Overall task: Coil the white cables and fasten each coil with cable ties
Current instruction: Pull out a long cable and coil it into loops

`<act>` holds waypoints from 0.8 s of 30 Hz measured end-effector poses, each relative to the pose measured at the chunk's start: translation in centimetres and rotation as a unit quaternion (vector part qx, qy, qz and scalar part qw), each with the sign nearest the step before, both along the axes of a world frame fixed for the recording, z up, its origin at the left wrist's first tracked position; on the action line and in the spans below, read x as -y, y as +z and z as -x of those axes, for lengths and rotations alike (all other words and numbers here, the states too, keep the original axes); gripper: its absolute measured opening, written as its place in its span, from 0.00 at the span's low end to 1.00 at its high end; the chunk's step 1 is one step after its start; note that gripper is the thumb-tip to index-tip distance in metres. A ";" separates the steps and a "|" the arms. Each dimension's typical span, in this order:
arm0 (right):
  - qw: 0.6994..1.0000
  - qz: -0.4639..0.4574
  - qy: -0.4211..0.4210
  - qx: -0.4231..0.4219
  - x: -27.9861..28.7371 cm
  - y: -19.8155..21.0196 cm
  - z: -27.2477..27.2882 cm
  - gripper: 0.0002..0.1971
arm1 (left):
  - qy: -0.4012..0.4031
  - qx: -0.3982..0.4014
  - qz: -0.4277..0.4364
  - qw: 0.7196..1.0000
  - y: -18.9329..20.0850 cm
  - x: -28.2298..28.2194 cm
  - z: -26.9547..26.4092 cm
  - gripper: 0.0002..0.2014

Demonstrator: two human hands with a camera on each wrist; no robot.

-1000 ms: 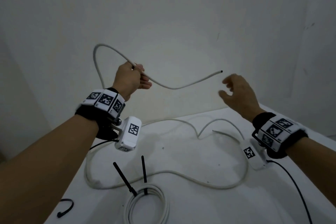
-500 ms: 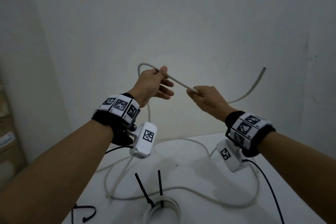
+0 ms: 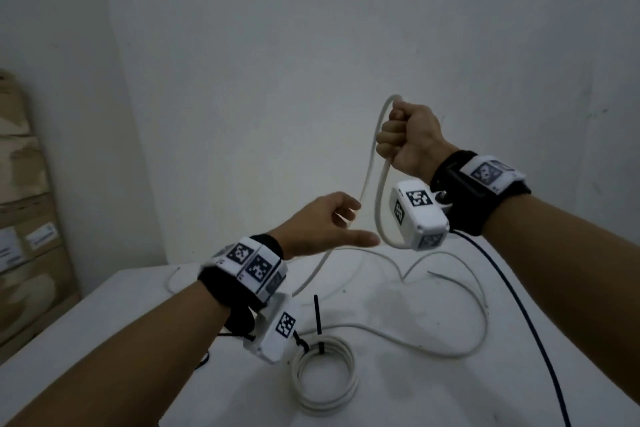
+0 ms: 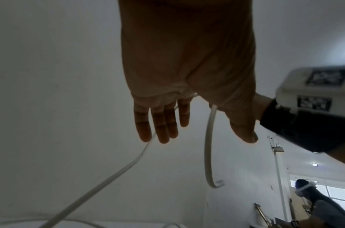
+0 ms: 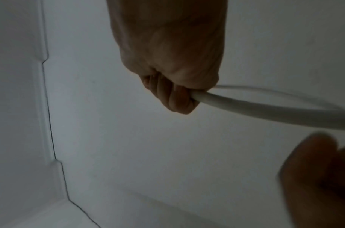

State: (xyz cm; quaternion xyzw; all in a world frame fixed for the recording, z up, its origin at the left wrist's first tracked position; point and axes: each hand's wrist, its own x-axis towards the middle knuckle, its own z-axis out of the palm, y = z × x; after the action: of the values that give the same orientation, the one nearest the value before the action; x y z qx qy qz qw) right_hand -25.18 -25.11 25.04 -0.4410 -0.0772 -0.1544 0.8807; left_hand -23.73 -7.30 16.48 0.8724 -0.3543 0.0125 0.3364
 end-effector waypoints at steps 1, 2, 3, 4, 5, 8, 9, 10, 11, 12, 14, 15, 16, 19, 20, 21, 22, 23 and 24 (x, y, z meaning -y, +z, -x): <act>0.999 -0.036 0.021 0.003 -1.9 0.2 0.9 0.22 | -0.003 -0.010 0.018 1.000 -1.0 -1.3 1.1 0.36; 0.996 -0.084 0.035 0.006 -2.2 0.4 0.9 0.22 | -0.022 -0.021 0.035 0.999 -1.6 -0.8 1.2 0.36; 0.991 -0.124 0.048 0.009 -2.3 0.5 0.9 0.22 | -0.045 -0.041 0.061 0.996 -2.3 -0.3 1.5 0.32; 0.986 -0.155 0.057 0.009 -2.5 0.5 0.7 0.22 | -0.060 -0.063 0.098 0.991 -2.8 0.0 1.7 0.25; 0.982 -0.176 0.062 0.012 -2.5 0.3 0.5 0.21 | -0.064 -0.081 0.151 0.983 -2.9 0.2 2.0 0.16; 0.981 -0.186 0.052 0.006 -2.6 -0.2 0.6 0.21 | -0.005 -0.118 0.351 0.929 -2.6 0.2 2.6 0.15; 0.985 -0.163 0.050 -0.013 -2.5 -0.5 0.8 0.21 | 0.027 -0.111 0.402 0.909 -2.3 0.1 2.4 0.16; 0.993 -0.104 0.035 -0.039 -2.3 -0.9 1.2 0.20 | 0.058 -0.094 0.435 0.894 -2.1 -0.2 2.1 0.17; 0.997 -0.008 0.018 -0.068 -2.1 -1.5 1.8 0.18 | 0.081 -0.071 0.451 0.886 -1.8 -0.6 1.8 0.17; 0.989 0.107 -0.001 -0.100 -1.8 -2.1 2.4 0.18 | 0.095 -0.052 0.463 0.880 -1.5 -0.9 1.4 0.17; 0.948 0.286 -0.074 -0.121 -1.5 -3.6 3.4 0.23 | 0.108 -0.024 0.475 0.873 -0.8 -1.7 0.8 0.16; 0.927 0.333 -0.138 -0.104 -1.3 -4.2 3.8 0.25 | 0.109 -0.018 0.477 0.872 -0.5 -2.0 0.6 0.15; 0.906 0.360 -0.208 -0.080 -1.1 -4.9 4.2 0.27 | 0.108 -0.015 0.479 0.871 -0.3 -2.2 0.4 0.15; 0.788 0.436 -0.434 -0.027 0.5 -6.8 4.8 0.28 | 0.115 -0.018 0.487 0.866 0.4 -2.5 0.0 0.17; 0.733 0.464 -0.498 -0.002 1.3 -7.3 4.8 0.25 | 0.113 -0.024 0.491 0.863 0.6 -2.6 -0.1 0.18; 0.691 0.485 -0.535 0.031 1.9 -7.7 4.9 0.20 | 0.107 -0.031 0.495 0.862 0.9 -2.6 -0.1 0.19; 0.675 0.508 -0.532 0.056 2.8 -8.1 4.6 0.18 | 0.100 -0.038 0.500 0.860 1.1 -2.6 -0.1 0.19; 0.687 0.533 -0.489 0.064 3.6 -8.4 4.2 0.18 | 0.094 -0.041 0.503 0.858 1.4 -2.6 0.0 0.20; 0.725 0.552 -0.410 0.047 4.2 -8.6 3.9 0.19 | 0.090 -0.039 0.505 0.858 1.6 -2.5 0.0 0.21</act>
State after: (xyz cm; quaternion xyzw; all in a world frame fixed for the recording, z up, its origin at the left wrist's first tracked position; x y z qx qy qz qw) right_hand -29.12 -29.35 16.43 -0.8300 -0.0021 -0.4510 0.3283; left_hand -23.71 -4.76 18.07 0.6109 -0.2060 0.1853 0.7417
